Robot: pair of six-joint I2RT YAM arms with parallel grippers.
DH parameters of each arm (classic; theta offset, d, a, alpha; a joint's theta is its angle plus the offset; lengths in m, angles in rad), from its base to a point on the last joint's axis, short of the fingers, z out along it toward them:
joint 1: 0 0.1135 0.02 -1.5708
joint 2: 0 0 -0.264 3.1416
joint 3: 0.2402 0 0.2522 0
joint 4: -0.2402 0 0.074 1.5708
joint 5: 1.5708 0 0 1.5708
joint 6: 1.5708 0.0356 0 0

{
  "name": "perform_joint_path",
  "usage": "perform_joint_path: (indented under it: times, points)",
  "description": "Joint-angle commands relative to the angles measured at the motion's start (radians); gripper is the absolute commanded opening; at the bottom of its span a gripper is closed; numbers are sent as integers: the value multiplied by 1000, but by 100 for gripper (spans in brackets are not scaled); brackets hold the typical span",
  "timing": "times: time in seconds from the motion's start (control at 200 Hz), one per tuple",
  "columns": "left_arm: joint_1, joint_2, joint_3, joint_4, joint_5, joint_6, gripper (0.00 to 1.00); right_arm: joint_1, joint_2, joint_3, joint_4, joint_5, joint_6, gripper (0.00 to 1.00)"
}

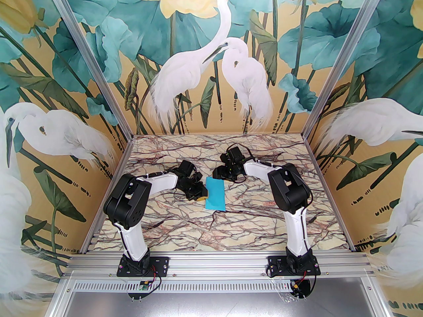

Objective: Fold a paper plane with a square sheet of paper (fold left side to right side)
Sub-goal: Third fold the triangle at the center of the table.

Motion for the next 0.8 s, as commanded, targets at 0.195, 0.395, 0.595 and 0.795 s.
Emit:
perform_joint_path:
  times: [0.195,0.395,0.595,0.795]
  points:
    - [-7,-34,-31,-16,1,18,19,1,24,-36,-21,46,-15,64]
    - [-6,-49,-40,2,12,2,18,1,25,-38,-19,46,-13,64]
    - [-7,-52,-43,-5,10,6,15,1,20,-41,-18,47,-12,64]
    - [-11,-59,-51,-19,-3,13,12,0,10,-42,-9,53,-21,68]
